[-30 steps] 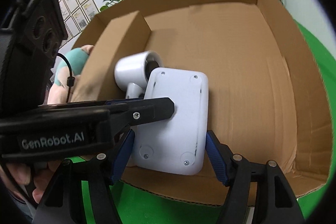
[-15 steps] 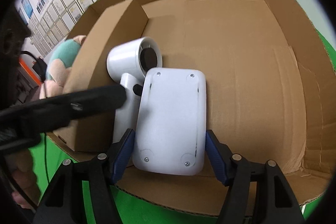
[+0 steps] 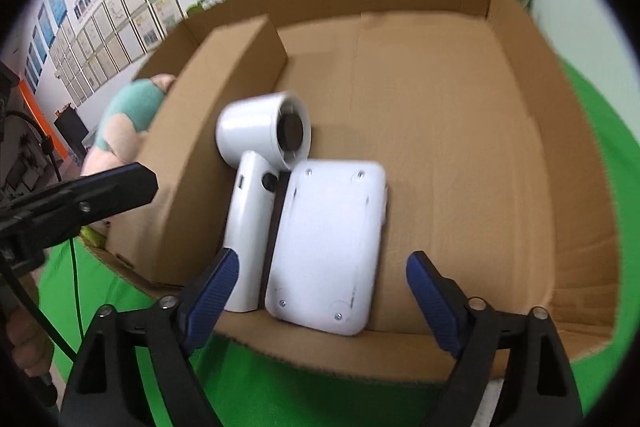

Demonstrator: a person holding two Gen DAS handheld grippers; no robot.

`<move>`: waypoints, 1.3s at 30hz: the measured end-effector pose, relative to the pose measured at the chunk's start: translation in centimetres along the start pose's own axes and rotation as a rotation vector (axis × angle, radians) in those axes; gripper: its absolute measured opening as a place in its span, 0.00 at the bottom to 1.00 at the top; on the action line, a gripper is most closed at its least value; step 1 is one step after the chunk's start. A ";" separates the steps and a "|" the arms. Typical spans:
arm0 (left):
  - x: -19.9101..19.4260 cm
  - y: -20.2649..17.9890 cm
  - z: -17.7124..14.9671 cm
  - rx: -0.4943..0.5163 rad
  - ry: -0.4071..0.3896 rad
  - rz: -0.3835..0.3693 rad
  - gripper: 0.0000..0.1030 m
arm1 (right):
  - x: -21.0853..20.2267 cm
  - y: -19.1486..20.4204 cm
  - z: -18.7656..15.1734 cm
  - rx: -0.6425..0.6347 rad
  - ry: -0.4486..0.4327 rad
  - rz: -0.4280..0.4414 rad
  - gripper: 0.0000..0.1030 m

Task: Organize objects
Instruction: 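Lower the white case into the tray beside the hair dryer and release, then withdraw the right gripper and move it to the green-labelled medicine box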

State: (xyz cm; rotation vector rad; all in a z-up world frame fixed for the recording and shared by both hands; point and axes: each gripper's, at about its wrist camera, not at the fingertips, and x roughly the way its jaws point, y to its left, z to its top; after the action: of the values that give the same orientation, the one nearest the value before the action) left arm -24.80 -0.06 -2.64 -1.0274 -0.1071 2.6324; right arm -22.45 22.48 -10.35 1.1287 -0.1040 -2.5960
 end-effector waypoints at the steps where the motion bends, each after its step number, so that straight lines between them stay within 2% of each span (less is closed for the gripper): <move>1: -0.8 -0.2 -0.3 0.003 -0.039 0.014 0.63 | -0.7 0.1 -0.1 -0.005 -0.024 -0.003 0.99; 2: -1.5 -0.4 -0.6 0.004 -0.079 0.027 0.71 | -1.6 0.2 -0.3 -0.013 -0.049 -0.007 0.99; 4: -3.5 -0.7 -1.5 -0.001 -0.173 0.075 0.94 | -3.1 0.5 -1.0 -0.027 -0.094 -0.038 0.99; 5: -4.3 -0.9 -2.0 -0.001 -0.203 0.095 1.00 | -3.6 0.6 -1.3 -0.023 -0.112 -0.053 0.99; 7: -5.4 -1.5 -2.8 0.013 -0.249 0.143 0.99 | -5.0 0.8 -2.3 -0.008 -0.156 -0.090 0.99; 10: -5.8 -2.1 -3.6 0.028 -0.229 0.221 0.99 | -6.2 1.4 -2.9 -0.009 -0.206 -0.134 0.99; 15: -6.3 -2.6 -5.4 0.042 -0.213 0.305 0.98 | -7.8 2.1 -3.9 -0.015 -0.250 -0.114 0.99; 16: -6.4 -2.8 -5.6 0.050 -0.208 0.321 0.84 | -7.9 2.1 -4.1 -0.011 -0.257 -0.107 0.96; 17: -6.3 -2.9 -5.9 0.060 -0.202 0.335 0.50 | -8.1 2.1 -4.3 -0.002 -0.255 -0.108 0.71; 18: -6.2 -2.8 -6.2 0.066 -0.171 0.345 0.29 | -7.8 2.1 -4.4 0.013 -0.234 -0.144 0.26; 19: -6.0 -2.6 -6.3 0.055 -0.151 0.327 0.00 | -7.4 2.1 -4.5 0.025 -0.213 -0.172 0.10; 20: -5.9 -2.2 -6.5 0.033 -0.141 0.289 0.01 | -7.2 2.0 -4.6 0.031 -0.205 -0.166 0.05; 21: -6.1 -2.1 -6.6 0.017 -0.145 0.268 0.01 | -7.0 2.1 -4.8 0.027 -0.198 -0.158 0.05; 23: -6.9 -2.3 -6.7 0.027 -0.176 0.315 0.08 | -7.1 2.5 -4.9 0.007 -0.207 -0.164 0.05; 24: -7.4 -2.4 -6.8 0.020 -0.199 0.361 0.18 | -7.2 2.7 -5.0 -0.006 -0.212 -0.170 0.09; 25: -7.6 -2.3 -6.7 0.010 -0.208 0.379 0.58 | -7.3 2.9 -5.0 -0.015 -0.213 -0.171 0.19; 26: -8.1 -2.2 -6.8 -0.003 -0.225 0.387 1.00 | -7.4 3.0 -5.0 -0.023 -0.218 -0.176 0.63; 27: -8.6 -2.1 -6.9 -0.009 -0.254 0.383 0.98 | -7.7 3.1 -5.2 -0.024 -0.240 -0.182 0.98; 30: -9.1 -2.3 -6.8 0.009 -0.258 0.396 0.98 | -8.3 3.2 -5.3 -0.024 -0.272 -0.214 0.99; 39: -8.9 -2.4 -7.2 0.007 -0.224 0.425 0.98 | -9.4 3.8 -5.5 -0.037 -0.288 -0.130 0.99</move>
State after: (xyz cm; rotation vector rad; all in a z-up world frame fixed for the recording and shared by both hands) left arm -13.16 -0.87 -1.83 -0.8210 0.0807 3.1235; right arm -11.48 22.10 -6.87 0.7655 -0.0460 -2.8495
